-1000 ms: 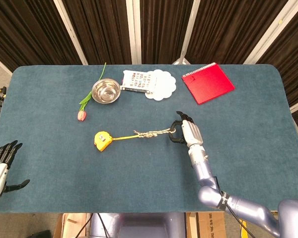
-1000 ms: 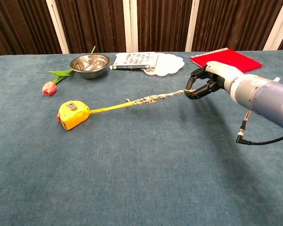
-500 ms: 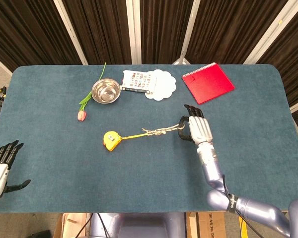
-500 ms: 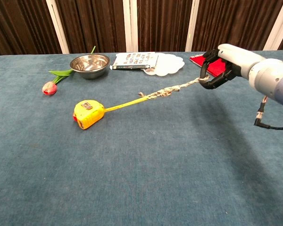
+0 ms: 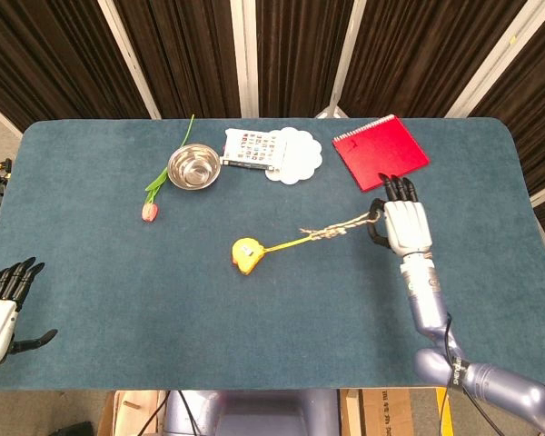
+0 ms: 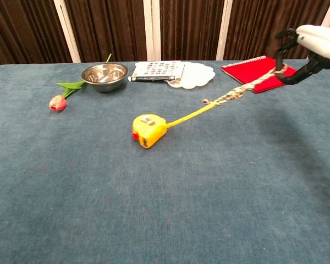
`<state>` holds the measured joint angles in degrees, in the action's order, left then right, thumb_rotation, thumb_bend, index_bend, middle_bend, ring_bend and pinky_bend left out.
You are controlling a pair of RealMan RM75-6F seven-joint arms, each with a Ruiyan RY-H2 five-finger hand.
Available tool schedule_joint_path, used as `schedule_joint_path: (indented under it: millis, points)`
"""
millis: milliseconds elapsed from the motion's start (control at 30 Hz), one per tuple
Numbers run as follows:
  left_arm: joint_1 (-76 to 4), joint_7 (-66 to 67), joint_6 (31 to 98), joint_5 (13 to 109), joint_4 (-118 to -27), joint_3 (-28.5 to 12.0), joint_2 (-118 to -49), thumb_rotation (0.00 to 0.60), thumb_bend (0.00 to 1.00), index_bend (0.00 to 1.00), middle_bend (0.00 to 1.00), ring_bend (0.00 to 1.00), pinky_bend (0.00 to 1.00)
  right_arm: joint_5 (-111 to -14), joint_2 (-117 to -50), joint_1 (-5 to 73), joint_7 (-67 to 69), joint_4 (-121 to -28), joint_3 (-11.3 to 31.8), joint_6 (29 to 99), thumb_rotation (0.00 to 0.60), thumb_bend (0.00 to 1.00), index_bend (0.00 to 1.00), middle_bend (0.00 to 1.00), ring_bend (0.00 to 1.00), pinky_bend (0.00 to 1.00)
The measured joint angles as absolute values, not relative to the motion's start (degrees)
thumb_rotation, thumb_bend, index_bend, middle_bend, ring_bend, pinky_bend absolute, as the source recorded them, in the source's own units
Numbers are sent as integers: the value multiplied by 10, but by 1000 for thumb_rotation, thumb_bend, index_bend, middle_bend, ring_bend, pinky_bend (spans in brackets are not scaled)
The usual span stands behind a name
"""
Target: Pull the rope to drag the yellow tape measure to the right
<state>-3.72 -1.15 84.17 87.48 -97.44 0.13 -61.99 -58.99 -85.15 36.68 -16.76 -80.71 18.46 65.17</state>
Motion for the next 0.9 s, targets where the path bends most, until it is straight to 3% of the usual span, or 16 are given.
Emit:
schedule_joint_path:
  millis: [900]
  points:
    - [-35,-3,852,885,-973,2,-624,600,0,0,0,0,0,-553,-744,313,-128,-779,200,657,600,453,633,105,0,0]
